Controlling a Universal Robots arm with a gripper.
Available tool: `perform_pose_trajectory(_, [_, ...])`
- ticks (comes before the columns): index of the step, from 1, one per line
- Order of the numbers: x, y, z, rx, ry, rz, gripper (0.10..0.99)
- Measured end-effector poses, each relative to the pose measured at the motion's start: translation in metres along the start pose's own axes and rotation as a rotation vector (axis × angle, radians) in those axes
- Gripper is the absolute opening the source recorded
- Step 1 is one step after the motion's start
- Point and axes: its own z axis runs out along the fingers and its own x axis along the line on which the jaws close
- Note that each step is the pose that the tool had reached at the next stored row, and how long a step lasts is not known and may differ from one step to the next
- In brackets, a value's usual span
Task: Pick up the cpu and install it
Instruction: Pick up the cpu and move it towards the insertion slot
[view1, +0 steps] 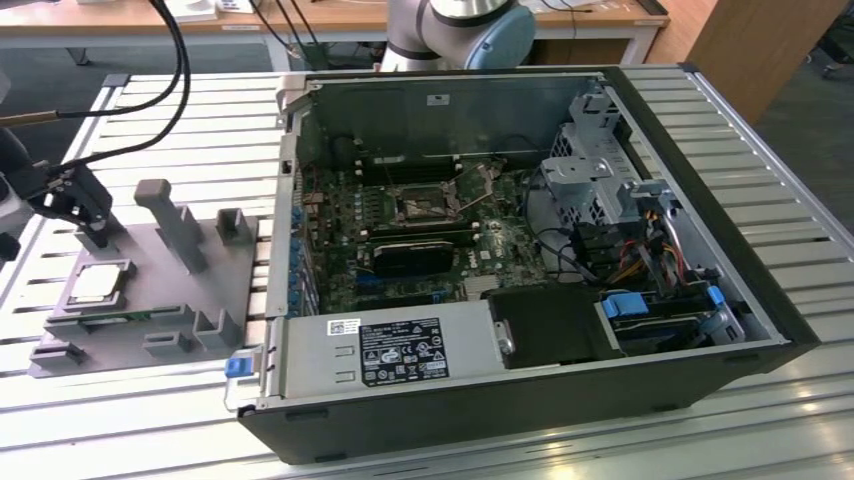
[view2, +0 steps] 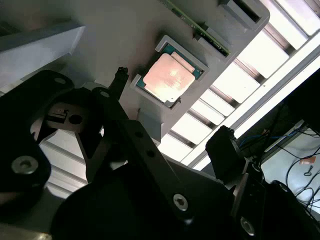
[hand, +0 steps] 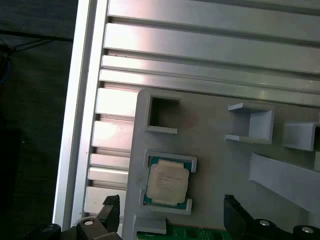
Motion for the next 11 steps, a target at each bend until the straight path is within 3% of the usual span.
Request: perform_pose_trajectory(11, [0.0, 0.0003, 0.0, 0.0, -0.0005, 0.024, 0.906])
